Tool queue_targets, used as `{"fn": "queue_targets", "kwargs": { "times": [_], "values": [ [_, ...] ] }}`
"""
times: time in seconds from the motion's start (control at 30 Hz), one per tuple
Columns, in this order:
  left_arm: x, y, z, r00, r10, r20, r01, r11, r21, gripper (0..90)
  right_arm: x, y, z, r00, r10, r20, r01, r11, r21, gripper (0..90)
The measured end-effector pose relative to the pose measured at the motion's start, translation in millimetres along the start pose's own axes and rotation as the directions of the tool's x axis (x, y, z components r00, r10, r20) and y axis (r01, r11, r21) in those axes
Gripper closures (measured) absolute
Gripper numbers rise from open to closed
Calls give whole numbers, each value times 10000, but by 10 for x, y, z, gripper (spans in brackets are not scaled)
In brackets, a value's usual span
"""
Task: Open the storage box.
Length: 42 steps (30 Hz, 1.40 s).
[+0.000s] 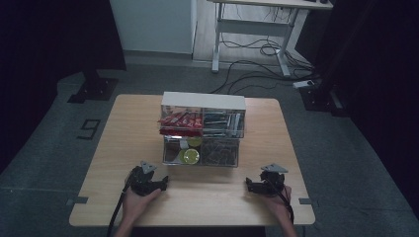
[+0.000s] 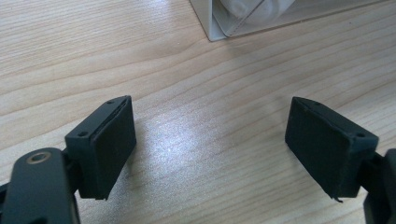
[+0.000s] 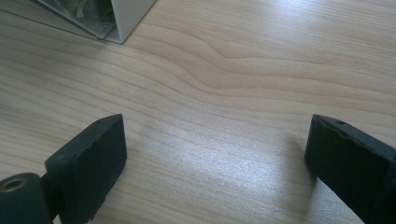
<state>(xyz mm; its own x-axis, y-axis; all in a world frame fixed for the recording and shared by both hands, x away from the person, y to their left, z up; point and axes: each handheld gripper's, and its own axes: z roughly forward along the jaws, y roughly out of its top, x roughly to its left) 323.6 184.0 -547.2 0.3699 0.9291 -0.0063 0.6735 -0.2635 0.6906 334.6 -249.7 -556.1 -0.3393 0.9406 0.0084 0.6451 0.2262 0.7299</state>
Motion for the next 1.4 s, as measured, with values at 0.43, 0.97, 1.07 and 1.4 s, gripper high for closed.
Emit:
{"fn": "queue_targets", "kwargs": {
  "times": [0.43,0.97,1.07,1.4],
  "values": [
    [-1,0,-1,10000,3,-9,-3,10000,0,163,-13,6,8,9993,268,257,-271,9996,93,29],
    [61,27,-222,9990,-403,171,415,9964,-733,390,-16,10,15,9992,292,282,-295,9995,102,20],
    [95,51,-323,9974,-512,505,562,9932,-1017,454,-16,9,15,9992,292,282,-295,9995,102,21],
    [169,156,-552,9903,-804,1130,967,9844,-1472,604,-16,10,15,9992,291,284,-294,9995,104,21]
  ]
}}
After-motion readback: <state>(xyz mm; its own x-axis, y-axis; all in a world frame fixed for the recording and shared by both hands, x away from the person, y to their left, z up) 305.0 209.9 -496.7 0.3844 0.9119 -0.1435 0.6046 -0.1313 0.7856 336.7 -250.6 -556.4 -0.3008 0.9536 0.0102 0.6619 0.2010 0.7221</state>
